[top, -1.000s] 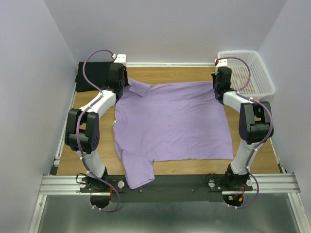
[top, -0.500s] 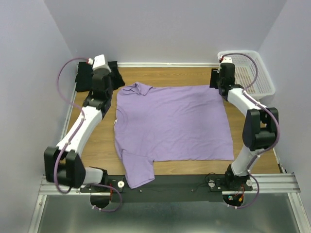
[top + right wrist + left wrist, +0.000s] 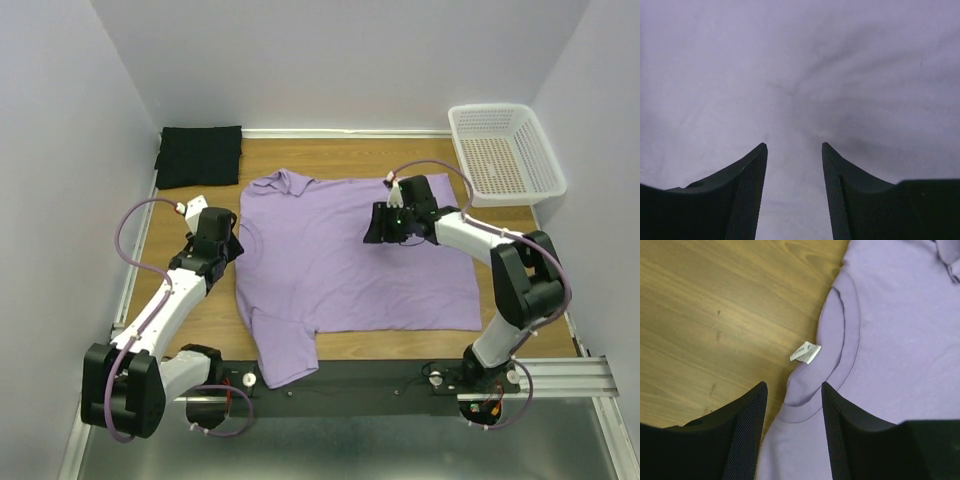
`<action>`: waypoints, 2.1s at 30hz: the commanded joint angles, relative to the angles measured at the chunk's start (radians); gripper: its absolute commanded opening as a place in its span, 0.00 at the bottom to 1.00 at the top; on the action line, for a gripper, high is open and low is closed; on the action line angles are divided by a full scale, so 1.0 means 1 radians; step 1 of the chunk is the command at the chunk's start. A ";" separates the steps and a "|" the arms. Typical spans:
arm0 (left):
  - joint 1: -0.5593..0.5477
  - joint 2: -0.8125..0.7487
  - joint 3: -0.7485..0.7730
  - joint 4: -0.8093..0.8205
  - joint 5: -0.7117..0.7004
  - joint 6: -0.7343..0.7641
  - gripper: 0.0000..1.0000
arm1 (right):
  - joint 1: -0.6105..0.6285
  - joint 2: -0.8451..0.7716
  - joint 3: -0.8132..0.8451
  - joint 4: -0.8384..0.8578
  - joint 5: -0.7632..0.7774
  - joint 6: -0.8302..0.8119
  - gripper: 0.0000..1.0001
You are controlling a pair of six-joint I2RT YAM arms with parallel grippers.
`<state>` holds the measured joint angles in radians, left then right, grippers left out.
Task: Fold and stack the t-shirts
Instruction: Flatten the tshirt out
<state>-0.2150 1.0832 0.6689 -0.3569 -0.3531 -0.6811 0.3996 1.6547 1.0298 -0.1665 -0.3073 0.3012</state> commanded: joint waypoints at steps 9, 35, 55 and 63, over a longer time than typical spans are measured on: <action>0.008 0.067 0.027 0.010 -0.043 0.021 0.55 | -0.103 0.171 -0.118 -0.065 0.059 0.064 0.47; 0.012 0.774 0.541 0.161 0.152 0.066 0.56 | -0.186 0.139 -0.172 -0.077 0.079 0.032 0.48; -0.228 0.974 0.848 -0.172 -0.395 0.064 0.17 | -0.186 0.146 -0.175 -0.071 0.070 0.023 0.48; -0.449 0.989 0.911 -0.248 -0.509 0.109 0.54 | -0.186 0.152 -0.171 -0.068 0.060 0.021 0.48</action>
<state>-0.6361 2.0651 1.5723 -0.5350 -0.7372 -0.5903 0.2165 1.7294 0.9112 -0.1326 -0.3119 0.3645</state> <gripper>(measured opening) 0.510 0.474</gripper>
